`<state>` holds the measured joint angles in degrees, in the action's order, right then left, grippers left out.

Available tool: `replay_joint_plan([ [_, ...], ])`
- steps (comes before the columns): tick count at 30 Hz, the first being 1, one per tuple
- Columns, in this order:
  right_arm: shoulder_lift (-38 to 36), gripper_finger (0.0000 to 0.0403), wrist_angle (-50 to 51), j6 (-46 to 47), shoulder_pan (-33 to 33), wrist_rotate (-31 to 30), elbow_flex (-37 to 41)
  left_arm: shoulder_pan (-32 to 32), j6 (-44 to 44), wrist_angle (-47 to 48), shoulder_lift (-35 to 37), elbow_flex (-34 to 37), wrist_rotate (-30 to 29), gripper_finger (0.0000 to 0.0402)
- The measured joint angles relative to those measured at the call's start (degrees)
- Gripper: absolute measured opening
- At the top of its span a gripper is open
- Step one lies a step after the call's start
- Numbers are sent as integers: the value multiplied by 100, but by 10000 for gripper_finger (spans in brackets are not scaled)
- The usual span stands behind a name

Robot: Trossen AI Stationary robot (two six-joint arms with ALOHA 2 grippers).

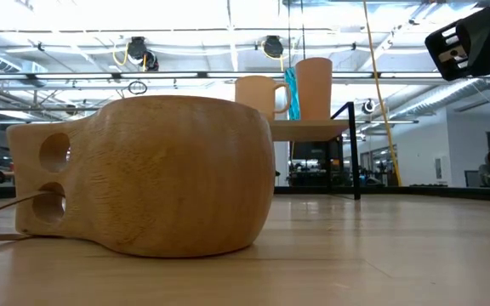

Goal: Stack small to large cups/mugs on shelf
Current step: Put the brown wooden cup on the shelf

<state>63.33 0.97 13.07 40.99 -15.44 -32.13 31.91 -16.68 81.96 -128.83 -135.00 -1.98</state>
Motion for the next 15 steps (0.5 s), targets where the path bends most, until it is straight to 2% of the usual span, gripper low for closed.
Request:
replay_joint_plan([
  [10,0,173,-46,-224,-7,-2,1,66,181,-20,-346,15,19,89],
  [15,0,173,-112,-268,-7,-2,1,46,266,-215,-377,237,46,89],
])
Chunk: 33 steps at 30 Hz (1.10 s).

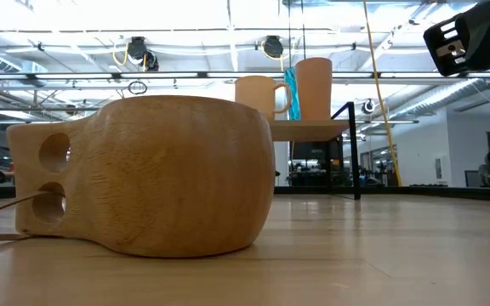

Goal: Stack small to large cups/mugs on shelf
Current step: Put the brown wooden cup on the shelf

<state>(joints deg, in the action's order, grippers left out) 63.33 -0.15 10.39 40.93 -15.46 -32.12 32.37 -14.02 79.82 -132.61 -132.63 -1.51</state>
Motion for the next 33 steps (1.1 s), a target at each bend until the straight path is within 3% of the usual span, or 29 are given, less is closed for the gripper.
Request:
replay_joint_plan([
  [5,0,173,-4,-20,0,0,0,-21,-226,-202,-12,567,165,99],
  [13,0,173,-4,-42,0,2,0,-14,-481,-807,-10,1120,25,205],
  [18,0,173,-5,-42,-2,2,0,-25,-540,-1156,-10,1270,-149,223],
  [23,0,173,-6,-42,-2,2,0,-36,-470,-1241,-10,1468,-149,176],
  [33,0,173,-5,-42,-2,2,0,-140,-402,-1269,-10,1474,-221,15],
])
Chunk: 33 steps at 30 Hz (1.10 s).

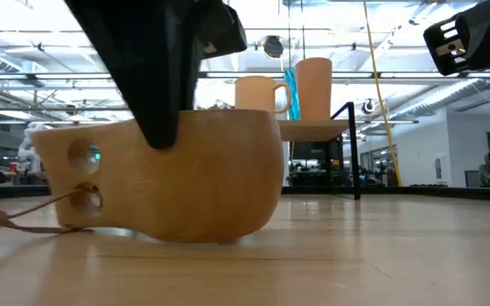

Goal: Stack small to large cups/mugs on shelf
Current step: Put the brown wooden cup on the shelf

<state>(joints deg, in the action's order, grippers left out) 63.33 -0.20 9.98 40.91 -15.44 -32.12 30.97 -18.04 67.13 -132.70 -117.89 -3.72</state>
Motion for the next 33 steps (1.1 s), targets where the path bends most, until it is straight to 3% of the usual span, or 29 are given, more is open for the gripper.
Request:
replay_joint_plan([
  [5,0,173,0,0,0,0,0,-84,-57,4,0,0,-63,26],
  [9,0,173,-1,0,0,0,0,-171,-54,60,68,0,-51,12],
  [18,0,173,0,-17,0,0,0,-524,-210,407,827,2,87,11],
  [33,0,173,26,-17,2,2,0,-1888,-841,1301,2172,0,-184,11],
])
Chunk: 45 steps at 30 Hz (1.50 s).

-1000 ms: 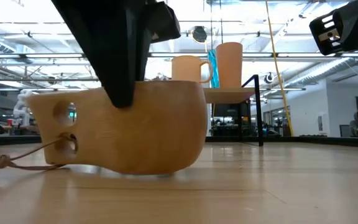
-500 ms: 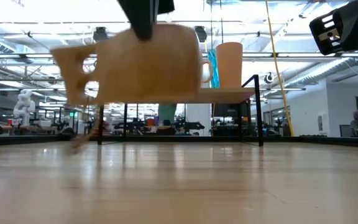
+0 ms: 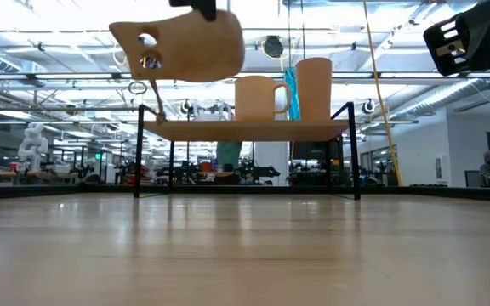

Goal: Stack small to large cups/mugs on shelf
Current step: Put the brown wooden cup on the shelf

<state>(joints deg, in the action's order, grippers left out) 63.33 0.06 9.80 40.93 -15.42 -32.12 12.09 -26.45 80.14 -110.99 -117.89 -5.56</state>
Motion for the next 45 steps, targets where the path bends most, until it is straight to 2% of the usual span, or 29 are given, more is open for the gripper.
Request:
replay_joint_plan([
  [7,0,173,5,-1,0,0,0,-936,84,285,197,-2,-6,11],
  [17,0,173,21,-16,0,0,0,-2057,935,382,197,-2,-41,10],
  [23,0,173,21,-66,0,0,0,-2587,1456,380,197,-2,186,10],
  [37,0,173,28,-68,0,2,0,-3217,2598,130,197,-2,254,13],
  [45,0,173,28,-63,0,0,0,-3416,2742,19,196,-2,256,12],
])
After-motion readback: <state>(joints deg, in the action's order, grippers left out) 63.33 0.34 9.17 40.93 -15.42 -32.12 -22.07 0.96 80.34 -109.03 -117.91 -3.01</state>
